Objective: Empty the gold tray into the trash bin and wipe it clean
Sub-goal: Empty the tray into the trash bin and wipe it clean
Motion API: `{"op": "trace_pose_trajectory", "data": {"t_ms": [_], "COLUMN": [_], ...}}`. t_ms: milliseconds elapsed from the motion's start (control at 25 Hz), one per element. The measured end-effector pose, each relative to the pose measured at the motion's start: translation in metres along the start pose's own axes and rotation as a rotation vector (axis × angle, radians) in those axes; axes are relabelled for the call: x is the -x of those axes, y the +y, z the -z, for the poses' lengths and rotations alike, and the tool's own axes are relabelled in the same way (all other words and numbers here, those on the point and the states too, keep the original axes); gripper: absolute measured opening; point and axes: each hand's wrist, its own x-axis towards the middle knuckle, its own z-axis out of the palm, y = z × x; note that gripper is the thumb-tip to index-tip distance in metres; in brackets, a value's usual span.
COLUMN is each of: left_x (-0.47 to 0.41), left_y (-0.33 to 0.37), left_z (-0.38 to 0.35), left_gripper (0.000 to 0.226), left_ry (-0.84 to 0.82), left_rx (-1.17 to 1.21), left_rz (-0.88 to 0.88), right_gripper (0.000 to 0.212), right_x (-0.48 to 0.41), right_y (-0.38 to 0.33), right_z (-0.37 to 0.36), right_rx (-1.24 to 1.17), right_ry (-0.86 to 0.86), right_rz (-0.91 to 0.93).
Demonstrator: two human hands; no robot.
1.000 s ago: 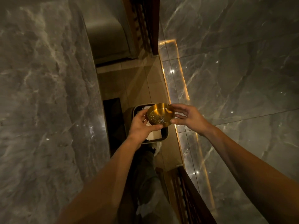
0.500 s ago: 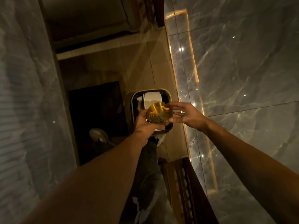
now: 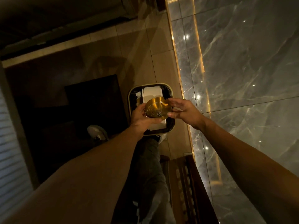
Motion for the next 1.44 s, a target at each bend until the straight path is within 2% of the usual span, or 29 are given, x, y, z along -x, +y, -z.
{"op": "trace_pose_trajectory", "data": {"t_ms": [200, 360, 560, 680, 760, 960, 1320, 1440], "left_x": [-0.022, -0.033, -0.048, -0.058, -0.062, -0.079, -0.097, -0.106], "left_y": [-0.007, -0.02, -0.032, -0.038, -0.04, -0.058, -0.075, -0.08], "left_z": [0.004, 0.006, 0.011, 0.015, 0.017, 0.018, 0.01, 0.007], "left_gripper": [0.085, 0.076, 0.057, 0.065, 0.05, 0.055, 0.031, 0.037], "left_ry": [-0.032, -0.027, -0.057, -0.065, -0.069, -0.054, -0.002, -0.01], "left_rx": [-0.039, -0.039, -0.024, 0.024, 0.043, 0.089, 0.232, 0.242], "left_rz": [0.035, 0.04, 0.04, 0.045, 0.058, 0.103, 0.144, 0.132], "right_gripper": [0.053, 0.041, 0.045, 0.037, 0.032, 0.042, 0.03, 0.033], "right_x": [-0.011, -0.019, -0.033, -0.043, -0.047, -0.058, -0.066, -0.07], "right_y": [0.018, 0.032, 0.044, 0.051, 0.053, 0.063, 0.065, 0.064], "right_z": [-0.004, -0.009, -0.013, -0.018, -0.024, -0.035, -0.04, -0.04], "right_rx": [-0.088, -0.105, -0.092, -0.087, -0.122, -0.117, -0.08, -0.046], "right_ry": [0.066, 0.037, 0.04, 0.054, 0.078, 0.151, 0.228, 0.253], "right_rz": [0.007, 0.016, -0.008, -0.026, -0.034, -0.143, -0.216, -0.23]}}
